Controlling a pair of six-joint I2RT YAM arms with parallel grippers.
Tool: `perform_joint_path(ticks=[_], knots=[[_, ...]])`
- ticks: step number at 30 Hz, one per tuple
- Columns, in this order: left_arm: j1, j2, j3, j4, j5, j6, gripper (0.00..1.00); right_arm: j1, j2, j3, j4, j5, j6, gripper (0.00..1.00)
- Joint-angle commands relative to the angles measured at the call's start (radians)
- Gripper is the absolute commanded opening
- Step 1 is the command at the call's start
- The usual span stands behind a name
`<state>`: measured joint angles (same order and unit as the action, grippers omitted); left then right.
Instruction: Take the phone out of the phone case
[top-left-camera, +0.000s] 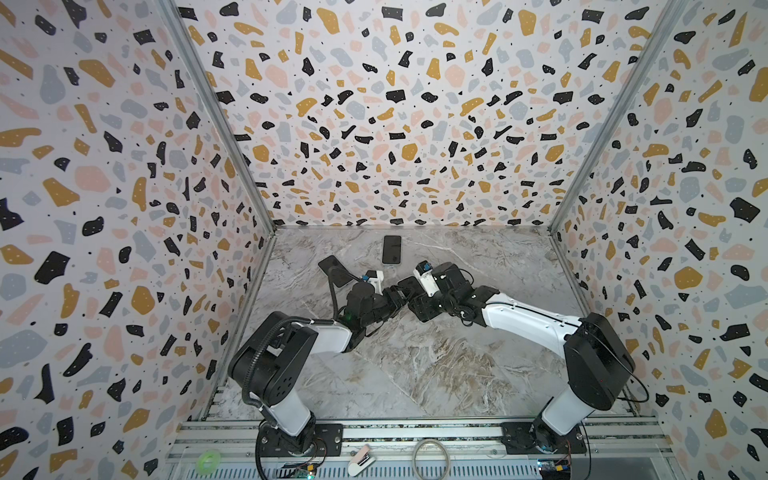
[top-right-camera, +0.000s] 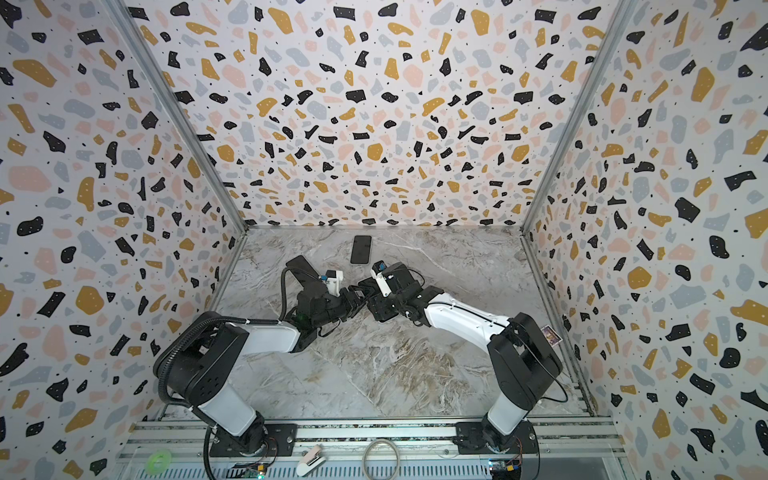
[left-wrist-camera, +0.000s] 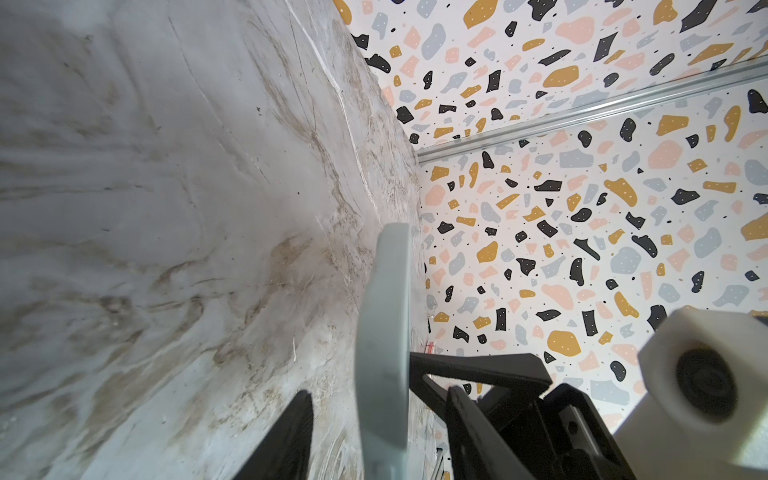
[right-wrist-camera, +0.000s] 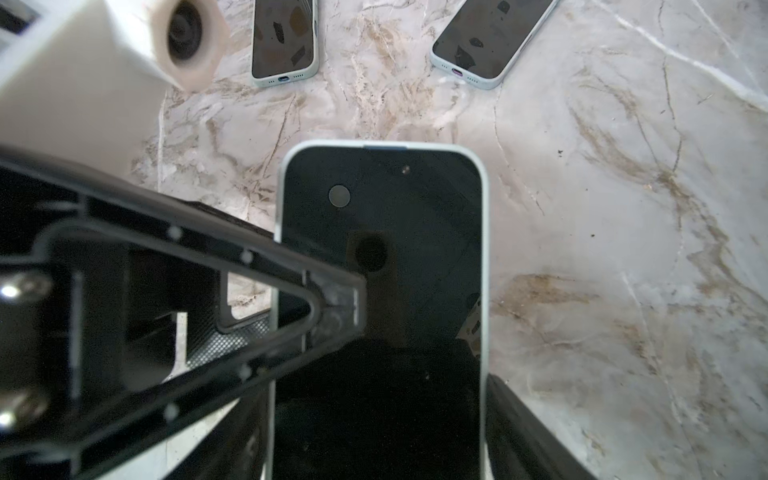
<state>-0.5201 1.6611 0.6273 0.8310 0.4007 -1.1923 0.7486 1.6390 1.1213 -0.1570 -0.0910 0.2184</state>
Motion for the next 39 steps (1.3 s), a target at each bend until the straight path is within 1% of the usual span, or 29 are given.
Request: perform_joint_path(ticks=[1, 4, 8, 17, 22, 29, 31, 34, 38, 39], knots=[[0.001, -0.019, 0.026, 0.035, -0.002, 0.012, 0.53, 0.006, -0.065, 0.005, 0.022, -0.012, -0.011, 0.41], [0.003, -0.02, 0.027, 0.038, -0.002, 0.01, 0.48, 0.008, -0.068, 0.005, 0.02, -0.009, -0.009, 0.41], [0.007, -0.019, 0.025, 0.04, -0.003, 0.008, 0.45, 0.008, -0.073, 0.004, 0.02, -0.015, -0.009, 0.41], [0.011, -0.027, 0.02, 0.036, -0.006, 0.017, 0.31, 0.012, -0.084, -0.006, 0.02, -0.018, -0.013, 0.39], [0.01, -0.041, 0.016, 0.037, -0.004, 0.021, 0.15, 0.015, -0.093, -0.018, 0.022, -0.021, -0.017, 0.38], [0.01, -0.07, 0.005, 0.031, 0.005, 0.021, 0.03, 0.015, -0.122, -0.037, 0.034, -0.008, -0.018, 0.39], [0.011, -0.079, -0.005, 0.043, 0.005, 0.013, 0.0, 0.015, -0.133, -0.039, 0.039, -0.01, -0.014, 0.45], [0.011, -0.097, -0.02, 0.08, 0.013, -0.011, 0.0, 0.015, -0.155, -0.043, 0.046, -0.019, 0.001, 0.64], [0.01, -0.156, -0.039, 0.119, 0.012, -0.008, 0.0, 0.018, -0.215, -0.065, 0.063, -0.068, 0.042, 0.81], [0.01, -0.184, -0.048, 0.132, 0.003, -0.005, 0.0, 0.021, -0.232, -0.07, 0.067, -0.065, 0.05, 0.82]])
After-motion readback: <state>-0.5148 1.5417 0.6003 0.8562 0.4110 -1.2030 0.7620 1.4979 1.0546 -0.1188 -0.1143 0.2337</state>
